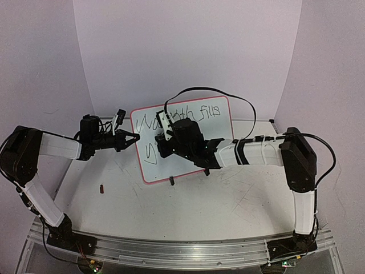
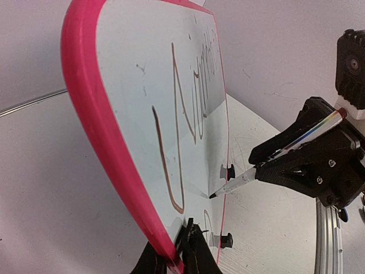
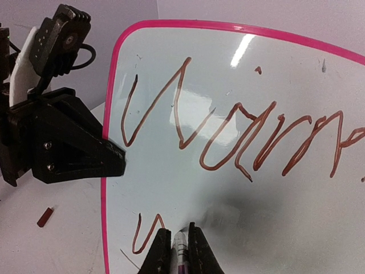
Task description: Write a sentence on the whiteboard
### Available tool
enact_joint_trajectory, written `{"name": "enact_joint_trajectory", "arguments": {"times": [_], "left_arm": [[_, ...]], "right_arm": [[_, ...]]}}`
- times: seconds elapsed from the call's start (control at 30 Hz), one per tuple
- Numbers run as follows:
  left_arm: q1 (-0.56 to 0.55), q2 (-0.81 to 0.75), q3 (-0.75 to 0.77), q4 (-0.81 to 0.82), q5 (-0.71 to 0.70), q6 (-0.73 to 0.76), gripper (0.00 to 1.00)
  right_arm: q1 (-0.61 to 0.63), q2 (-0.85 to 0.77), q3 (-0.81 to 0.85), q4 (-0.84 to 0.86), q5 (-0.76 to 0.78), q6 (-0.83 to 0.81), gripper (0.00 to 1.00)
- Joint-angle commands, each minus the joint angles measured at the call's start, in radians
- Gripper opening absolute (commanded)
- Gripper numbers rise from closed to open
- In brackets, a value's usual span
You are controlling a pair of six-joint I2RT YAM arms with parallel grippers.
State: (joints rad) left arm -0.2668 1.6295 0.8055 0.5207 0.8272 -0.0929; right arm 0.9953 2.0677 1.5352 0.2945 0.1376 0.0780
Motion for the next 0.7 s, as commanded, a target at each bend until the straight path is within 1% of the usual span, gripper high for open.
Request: {"name": "enact_joint_trajectory", "arguments": {"times": [0.0, 0.17, 0.33, 0.5, 0.67], "left_arm": [[-0.004, 0.017, 0.013, -0.081, -0.161, 0.154, 0.00], [-0.004, 0.017, 0.014, -0.081, -0.163, 0.155, 0.00], [-0.004, 0.019, 0.014, -0.082, -0.164, 0.156, 0.00], [-0.003, 0.023, 0.016, -0.083, -0.163, 0.156, 0.00], [-0.004, 0.023, 0.017, -0.084, -0.163, 0.156, 0.00]], "right_arm": [[-0.003, 0.015, 0.026, 0.026, -0.009, 0.004, 0.00], [-0.002, 0.013, 0.004, 0.018, -0.021, 0.014, 0.00], [0.002, -0.016, -0.060, 0.015, -0.022, 0.028, 0.00], [0.000, -0.044, -0.110, 0.015, 0.014, 0.027, 0.00], [-0.013, -0.049, -0.110, 0.015, 0.093, 0.035, 0.00]]}}
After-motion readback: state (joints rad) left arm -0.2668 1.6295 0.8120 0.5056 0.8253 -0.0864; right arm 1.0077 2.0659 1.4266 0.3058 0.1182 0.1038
